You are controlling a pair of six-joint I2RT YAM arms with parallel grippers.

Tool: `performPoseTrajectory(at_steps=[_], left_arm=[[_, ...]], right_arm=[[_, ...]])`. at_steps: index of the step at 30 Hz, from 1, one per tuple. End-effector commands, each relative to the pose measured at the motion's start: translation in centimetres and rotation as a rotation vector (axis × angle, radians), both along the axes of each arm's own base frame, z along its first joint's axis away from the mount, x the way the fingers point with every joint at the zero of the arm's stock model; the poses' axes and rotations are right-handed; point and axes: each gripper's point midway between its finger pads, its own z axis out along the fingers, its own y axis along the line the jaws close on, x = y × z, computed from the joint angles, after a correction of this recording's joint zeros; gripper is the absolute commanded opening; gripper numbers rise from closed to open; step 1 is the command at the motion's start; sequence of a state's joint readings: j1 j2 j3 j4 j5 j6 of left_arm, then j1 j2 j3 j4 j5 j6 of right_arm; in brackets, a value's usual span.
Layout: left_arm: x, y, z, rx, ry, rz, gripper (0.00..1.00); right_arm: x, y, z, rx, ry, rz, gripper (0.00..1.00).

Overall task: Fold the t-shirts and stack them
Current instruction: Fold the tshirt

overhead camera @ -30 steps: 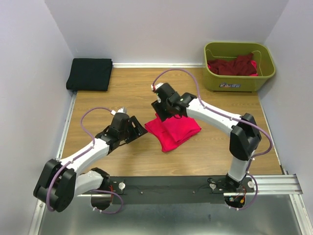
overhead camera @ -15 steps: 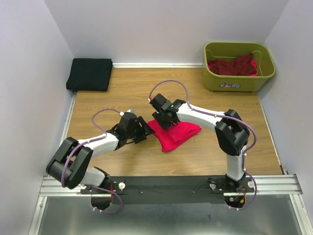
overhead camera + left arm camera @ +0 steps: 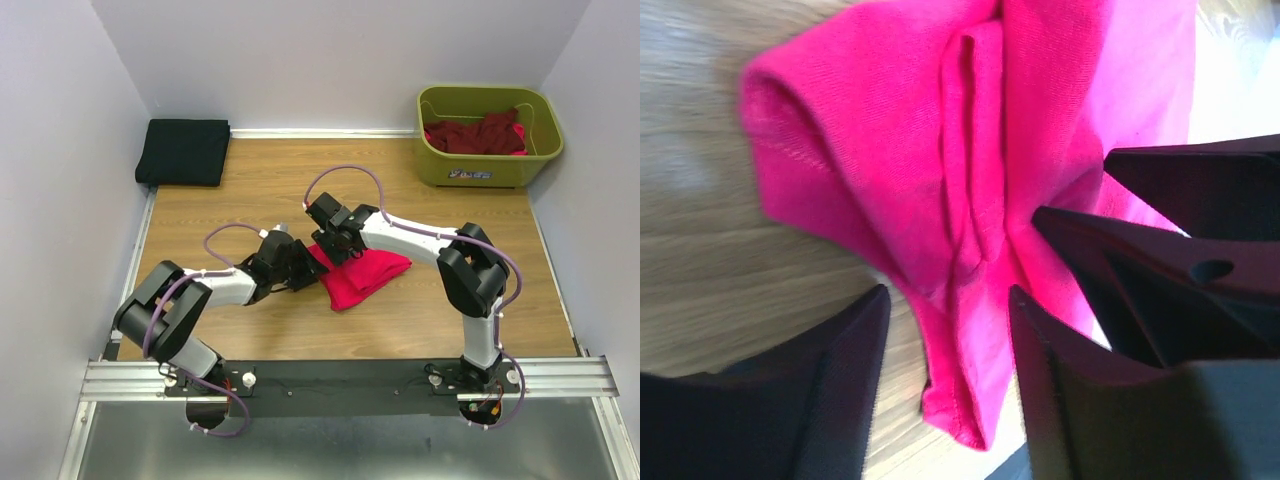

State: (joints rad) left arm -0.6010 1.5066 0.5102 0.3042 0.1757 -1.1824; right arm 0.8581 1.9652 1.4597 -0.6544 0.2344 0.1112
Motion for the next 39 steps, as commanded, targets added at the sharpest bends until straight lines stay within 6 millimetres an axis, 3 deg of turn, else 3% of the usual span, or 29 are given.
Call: performPoseTrajectory(at_steps=[1,11,17,30,34,38,39], left_arm=[[-0.6,-0.4,-1.4,0.020,0.039,0.001,0.55],[-1.9,-0.5,-3.9,0.038,0.094,0.026,0.27],[-2.6,-0.3,-5.1,0.046,0.121,0.031,0.00],[-3.0,-0.3,-5.4,0.023,0.115,0.038,0.00],[-3.1,-0.2,-5.3,0.016,0.109,0.038,0.00],[-3.1,-0.3,-5.0,0.004,0.099,0.040,0.00],[-3.0,-0.4,-4.9,0.001,0.096,0.037,0.00]], right_arm=[[-0.7,0.4,0.0,0.017,0.011,0.026,0.56],[-1.2,0.5,0.4,0.049,0.014,0.027,0.60],[-1.1,0.6,1.2,0.066,0.004,0.032,0.62],[-1.1,-0.6,-1.5,-0.008,0.010,0.018,0.59],[-1.0,-0.8,-1.1,-0.016,-0.004,0.020,0.43],[-0.9,-0.5,1.0,0.025,-0.031,0.039,0.05],[-0.9,-0.4,1.3,0.031,-0.035,0.041,0.01]])
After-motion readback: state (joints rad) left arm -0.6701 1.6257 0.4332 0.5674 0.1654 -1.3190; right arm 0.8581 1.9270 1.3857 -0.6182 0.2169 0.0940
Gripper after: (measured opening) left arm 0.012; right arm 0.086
